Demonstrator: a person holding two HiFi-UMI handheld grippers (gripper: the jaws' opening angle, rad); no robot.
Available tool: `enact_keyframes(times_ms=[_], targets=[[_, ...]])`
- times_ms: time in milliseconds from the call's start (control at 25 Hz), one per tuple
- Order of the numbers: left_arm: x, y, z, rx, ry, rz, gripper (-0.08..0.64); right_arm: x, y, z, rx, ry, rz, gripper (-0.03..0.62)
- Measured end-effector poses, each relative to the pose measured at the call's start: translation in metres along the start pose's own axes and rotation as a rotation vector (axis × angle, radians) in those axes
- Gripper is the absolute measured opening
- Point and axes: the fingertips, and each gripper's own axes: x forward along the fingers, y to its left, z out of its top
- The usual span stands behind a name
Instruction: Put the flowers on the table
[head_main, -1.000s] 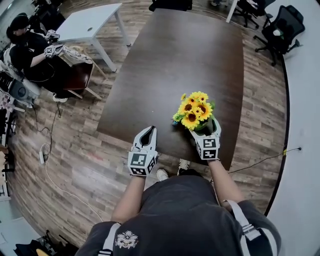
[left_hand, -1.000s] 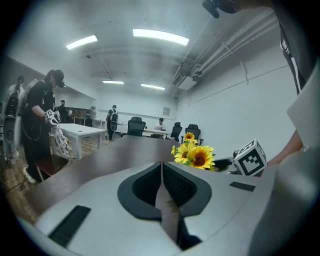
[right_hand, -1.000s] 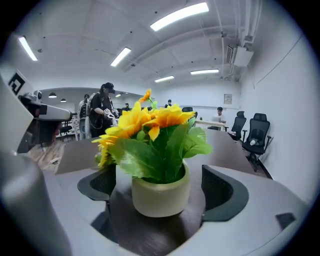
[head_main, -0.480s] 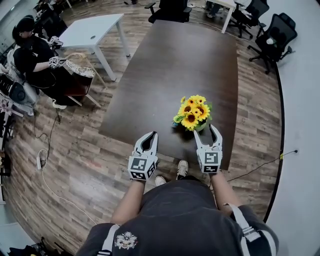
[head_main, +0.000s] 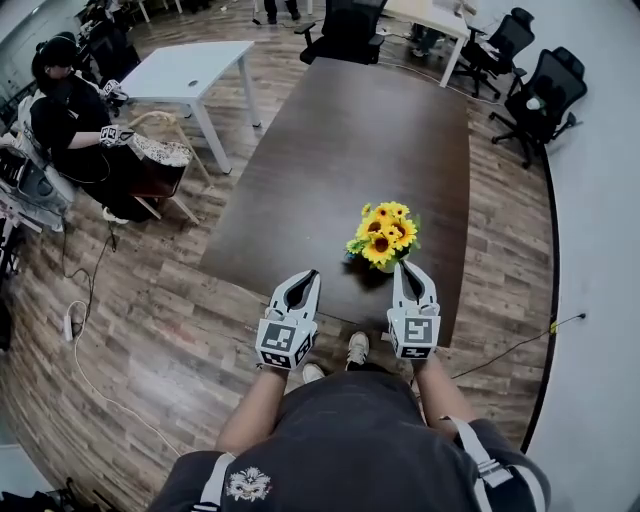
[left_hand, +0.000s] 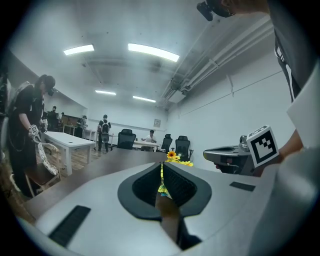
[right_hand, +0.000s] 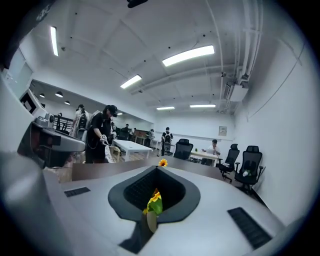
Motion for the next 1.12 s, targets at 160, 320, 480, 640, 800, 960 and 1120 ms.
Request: enact_keyframes(times_ms=[160,320,480,640,800,960,1120], targets=[[-0.01,-0.007,0.003,0.002,-0.015,-0.018,0.006,-0.009,0.009,0.012,0.01,-0.025,-0.002,0.023],[-0.016,-0.013,0.005,-0.006,-0.013,-0.026,0.006,-0.018,0.014,0.026,0.023,-0.045,0.003,0.025],[-0.014,-0.021,0.01,0.011,-0.012,-0.028,0.006,-0.026,0.009,0.031,0.025,-0.063,0.019,0.025],[0.0,-0.02,0.021,0.038,-0.014,-0.007,0.006,-0.023,-0.009,0.023,0.017,-0.045,0.028,0.023],[0.008,-0.022,0.03,0.049,-0.027,0.018,0.006,-0.023,-0.028,0.026,0.025,-0.057,0.025,0.023],[0.014,-0.034,0.027,0.031,-0.027,0.026,0.006,-0.025,-0.036,0.028,0.02,-0.068,0.048,0.023],[0.02,-0.05,0.026,0.025,-0.015,0.007,0.006,-0.028,-0.043,0.031,0.015,-0.068,0.06,0.023]])
